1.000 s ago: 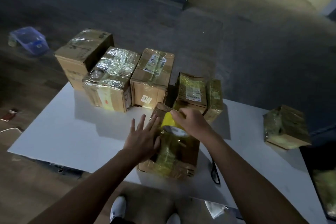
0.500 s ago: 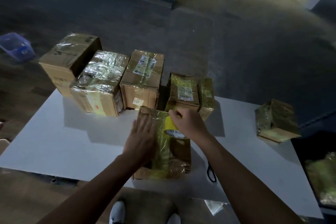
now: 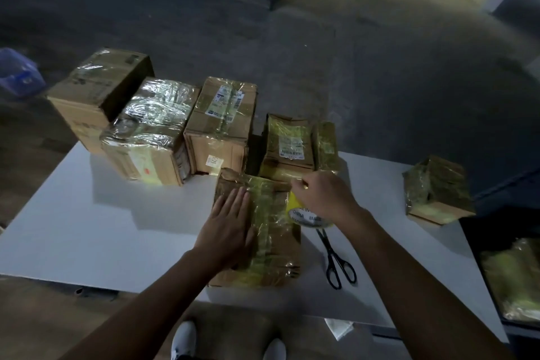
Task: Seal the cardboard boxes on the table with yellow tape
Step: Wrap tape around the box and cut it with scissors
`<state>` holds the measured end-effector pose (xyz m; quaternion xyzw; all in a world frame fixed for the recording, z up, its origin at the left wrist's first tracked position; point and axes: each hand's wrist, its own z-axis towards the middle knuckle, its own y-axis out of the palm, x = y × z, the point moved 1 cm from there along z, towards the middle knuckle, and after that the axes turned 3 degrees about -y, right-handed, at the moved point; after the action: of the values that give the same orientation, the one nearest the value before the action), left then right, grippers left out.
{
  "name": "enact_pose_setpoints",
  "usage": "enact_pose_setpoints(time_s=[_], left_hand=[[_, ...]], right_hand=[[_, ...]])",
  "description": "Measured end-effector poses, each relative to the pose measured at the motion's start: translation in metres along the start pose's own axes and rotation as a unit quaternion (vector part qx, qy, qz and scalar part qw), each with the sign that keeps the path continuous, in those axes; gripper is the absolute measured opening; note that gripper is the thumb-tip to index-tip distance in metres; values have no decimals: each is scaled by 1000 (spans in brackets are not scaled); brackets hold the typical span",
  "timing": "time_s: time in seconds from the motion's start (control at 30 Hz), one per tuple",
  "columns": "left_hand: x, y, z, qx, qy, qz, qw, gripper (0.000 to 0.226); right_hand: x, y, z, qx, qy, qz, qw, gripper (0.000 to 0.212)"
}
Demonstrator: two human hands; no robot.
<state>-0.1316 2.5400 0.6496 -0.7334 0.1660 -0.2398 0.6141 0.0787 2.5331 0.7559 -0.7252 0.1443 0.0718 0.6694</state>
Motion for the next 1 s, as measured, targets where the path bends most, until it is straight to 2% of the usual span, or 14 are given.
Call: enact_pose_setpoints(time_s=[0.13,0.27,0.33,0.43,0.5,0.57,0.67,0.8,0.9,1.0], left_hand=[[20,-15,13,-18,-11,-10,1000,80],[51,-8,19,5,39,-46,998,81],[49,0,18,14,44,-42,998,82],[43,4,17,5,48,-23,999,85],[45,5,18,1,51,-21,998,87],[46,4,18,2,52,-25,998,91],[43,6,17,-11,51,-11,999,99],[45,6,19,-10,47,-23,999,98],[47,2,18,-34,44,-16,998,105],[60,-11,19,-75,7,5,997,113]], right_hand=[[-16,2,-1,13,-20,-46,999,49],[-16,4,1,15,-27,-27,999,47],[0,2,-2,-5,-25,91,995,45],[21,1,-19,-32,14,312,950,36],[27,10,-27,-12,31,362,932,40],[28,15,-26,10,31,340,940,47],[43,7,-21,39,2,249,968,54],[80,9,-28,15,23,114,993,55],[86,31,-30,-17,45,86,995,54],[81,50,-27,-23,47,97,994,55]])
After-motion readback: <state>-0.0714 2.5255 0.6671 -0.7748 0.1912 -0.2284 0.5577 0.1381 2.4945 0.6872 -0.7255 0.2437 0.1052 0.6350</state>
